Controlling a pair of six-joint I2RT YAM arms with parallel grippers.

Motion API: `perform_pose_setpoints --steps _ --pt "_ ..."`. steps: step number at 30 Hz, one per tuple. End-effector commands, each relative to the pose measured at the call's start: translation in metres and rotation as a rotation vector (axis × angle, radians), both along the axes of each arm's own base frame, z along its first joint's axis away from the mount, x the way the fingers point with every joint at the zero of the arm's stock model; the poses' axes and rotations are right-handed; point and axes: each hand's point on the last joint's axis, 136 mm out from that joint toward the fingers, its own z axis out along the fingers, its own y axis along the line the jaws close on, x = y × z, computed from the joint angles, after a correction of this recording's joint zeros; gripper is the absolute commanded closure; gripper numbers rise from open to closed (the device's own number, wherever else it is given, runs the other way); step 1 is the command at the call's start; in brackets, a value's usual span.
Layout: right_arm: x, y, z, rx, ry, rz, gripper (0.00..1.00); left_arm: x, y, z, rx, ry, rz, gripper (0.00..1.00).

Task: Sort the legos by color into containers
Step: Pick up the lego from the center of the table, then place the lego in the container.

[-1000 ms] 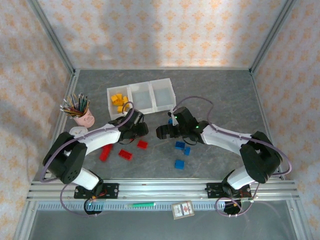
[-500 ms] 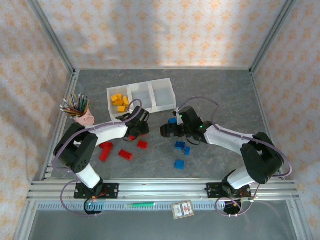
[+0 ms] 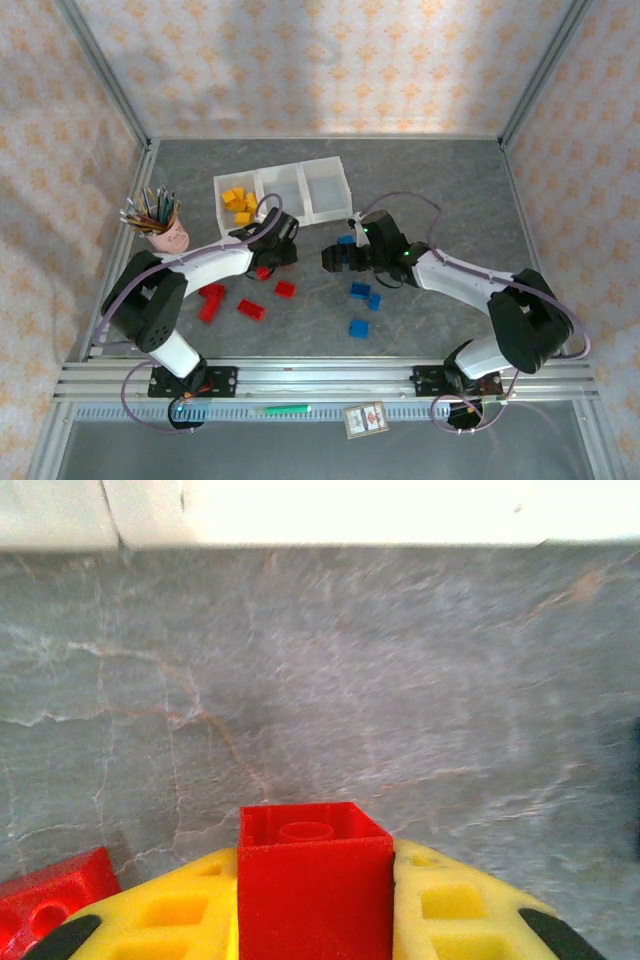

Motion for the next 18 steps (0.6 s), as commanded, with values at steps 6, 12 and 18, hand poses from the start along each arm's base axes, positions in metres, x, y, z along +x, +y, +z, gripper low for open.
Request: perform_pose_setpoints --steps 6,12,18 --pt "0.026 -0.002 0.048 0.064 -0.120 -0.098 0.00 0.058 0.014 0.099 0.064 -0.250 0.063 0.78" --pt "0.041 -0.006 0.058 0.069 -0.155 -0.173 0.00 0.109 0.032 0.116 0.082 -0.316 0.135 0.79" --pt "0.050 -0.008 0.058 0.080 -0.170 -0.214 0.00 0.157 0.044 0.098 0.109 -0.302 0.183 0.79"
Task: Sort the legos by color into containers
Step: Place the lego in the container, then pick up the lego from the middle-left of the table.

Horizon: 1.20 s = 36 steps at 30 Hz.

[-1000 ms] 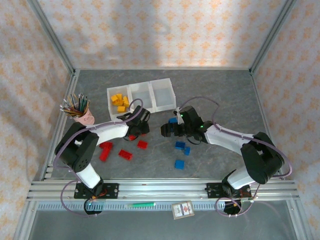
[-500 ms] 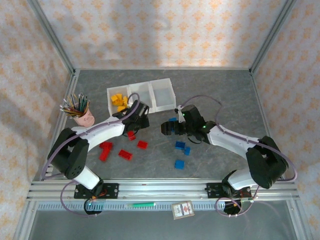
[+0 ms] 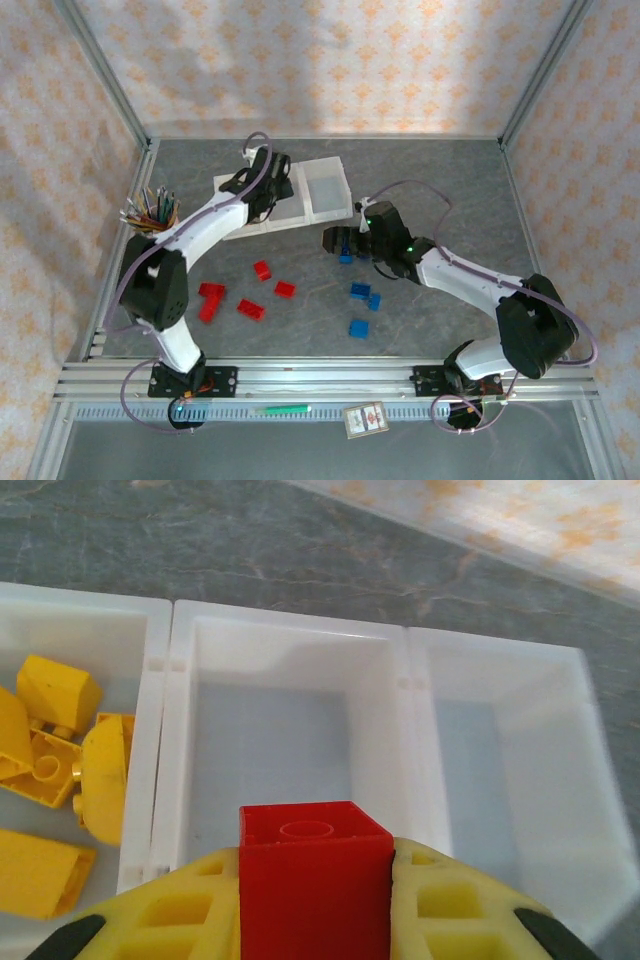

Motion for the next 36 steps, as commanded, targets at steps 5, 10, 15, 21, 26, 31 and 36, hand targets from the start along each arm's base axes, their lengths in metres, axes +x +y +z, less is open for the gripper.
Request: perform_pose_setpoints --steps 5,10,15,21,26,31,36 --pt "0.019 -0.003 0.023 0.030 -0.071 -0.066 0.00 0.046 0.004 -0.035 0.040 0.040 0.008 0.75" --pt "0.019 -0.002 0.026 0.030 -0.082 -0.061 0.00 0.052 0.002 -0.030 0.053 0.044 -0.008 0.55" --pt "0.018 -0.002 0.027 0.008 -0.094 -0.037 0.00 0.038 0.000 -0.017 0.034 0.041 -0.040 0.48" --pt "0.003 -0.004 0.023 -0.013 -0.063 0.019 0.00 -0.009 -0.007 -0.002 0.021 0.065 -0.114 0.43" --pt "-0.017 -0.009 0.001 -0.044 0.005 0.054 0.00 -0.067 -0.012 -0.012 0.065 0.130 -0.161 0.39" --pt "-0.044 -0.004 -0.013 -0.035 0.053 0.131 0.00 -0.127 -0.017 -0.032 0.090 0.221 -0.204 0.33" --pt "-0.076 0.010 -0.030 -0.015 0.087 0.248 0.00 -0.176 -0.025 -0.052 0.088 0.302 -0.261 0.30"
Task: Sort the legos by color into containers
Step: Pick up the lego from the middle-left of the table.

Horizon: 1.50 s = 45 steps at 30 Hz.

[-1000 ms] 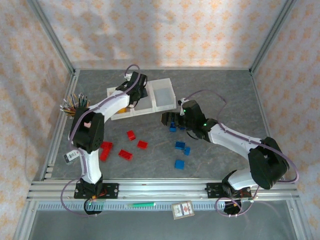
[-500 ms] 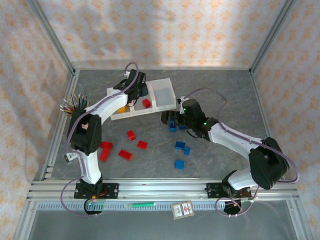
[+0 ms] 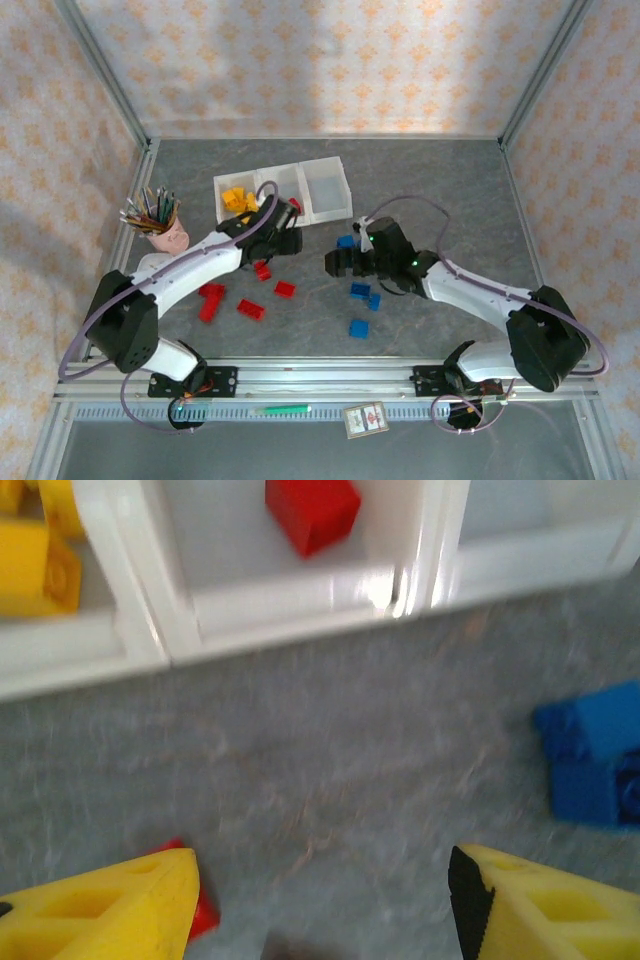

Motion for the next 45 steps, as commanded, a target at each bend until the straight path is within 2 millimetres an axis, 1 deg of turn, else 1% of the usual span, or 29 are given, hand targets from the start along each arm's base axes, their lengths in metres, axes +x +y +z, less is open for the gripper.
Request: perform_pose_setpoints --steps 1,5,8,11,14,18,24,26,31,35,38,42,45 --pt "-0.023 0.009 -0.005 0.027 0.018 0.094 0.00 -0.033 0.003 -0.013 0.015 0.077 -0.013 0.30" --pt "-0.027 0.004 -0.019 0.016 0.037 0.068 0.00 -0.055 -0.010 -0.034 -0.031 0.138 -0.045 0.28" --pt "-0.027 0.000 -0.024 0.010 0.038 0.048 0.00 -0.064 -0.014 -0.049 -0.021 0.174 -0.067 0.27" --pt "-0.027 -0.003 -0.025 0.006 0.030 0.034 0.00 -0.067 -0.014 -0.059 -0.009 0.192 -0.072 0.25" --pt "-0.026 -0.005 -0.025 0.001 0.025 0.027 0.00 -0.068 -0.019 -0.064 -0.028 0.200 -0.083 0.23" --pt "-0.024 -0.008 -0.027 -0.010 0.019 0.014 0.00 -0.074 -0.024 -0.079 -0.015 0.240 -0.109 0.21" --pt "-0.024 -0.010 -0.029 -0.019 0.017 0.005 0.00 -0.079 -0.016 -0.097 0.040 0.274 -0.097 0.21" --pt "-0.023 -0.010 -0.029 -0.019 0.017 0.003 0.00 -0.080 -0.016 -0.101 0.042 0.280 -0.098 0.24" --pt "-0.021 -0.010 -0.029 -0.022 0.011 0.001 0.00 -0.084 -0.014 -0.108 0.047 0.289 -0.098 0.36" --pt "-0.019 -0.010 -0.028 -0.021 0.004 -0.001 0.00 -0.085 -0.013 -0.110 0.050 0.292 -0.097 0.47" --pt "-0.017 -0.011 -0.025 -0.012 0.002 -0.004 0.00 -0.082 -0.015 -0.104 0.043 0.279 -0.100 0.52" --pt "-0.010 -0.013 -0.008 0.036 -0.011 -0.023 0.00 -0.072 -0.016 -0.083 0.043 0.223 -0.094 0.55" --pt "0.001 -0.018 0.008 0.069 -0.025 -0.056 0.00 -0.056 -0.020 -0.058 0.031 0.149 -0.083 0.55"
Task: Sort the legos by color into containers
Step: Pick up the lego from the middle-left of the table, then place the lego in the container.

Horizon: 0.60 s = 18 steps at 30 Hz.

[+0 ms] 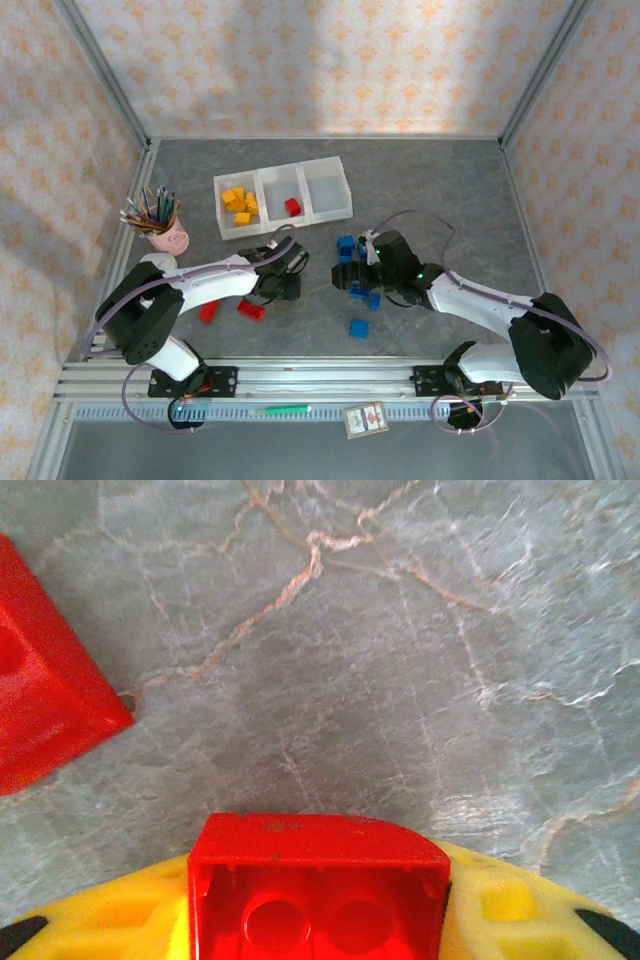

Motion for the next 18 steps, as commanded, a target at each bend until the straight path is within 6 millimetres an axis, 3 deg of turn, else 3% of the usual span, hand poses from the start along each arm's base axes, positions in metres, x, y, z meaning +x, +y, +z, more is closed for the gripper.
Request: perform_pose_setpoints --steps 1,3,8,13,18 --pt "0.017 0.000 0.032 0.062 -0.054 -0.037 0.00 0.027 -0.005 0.045 -0.010 -0.135 0.013 0.56" --pt "0.023 -0.001 0.039 0.054 -0.071 -0.042 0.00 0.043 -0.007 0.064 -0.019 -0.188 0.027 0.57" --pt "0.046 -0.001 0.052 0.054 -0.102 -0.098 0.00 0.104 -0.002 0.106 -0.012 -0.325 0.099 0.57" --pt "0.065 -0.001 0.061 0.082 -0.112 -0.147 0.00 0.165 0.012 0.123 0.043 -0.400 0.167 0.57" --pt "0.077 -0.002 0.060 0.093 -0.111 -0.171 0.00 0.222 0.032 0.117 0.112 -0.417 0.231 0.57"
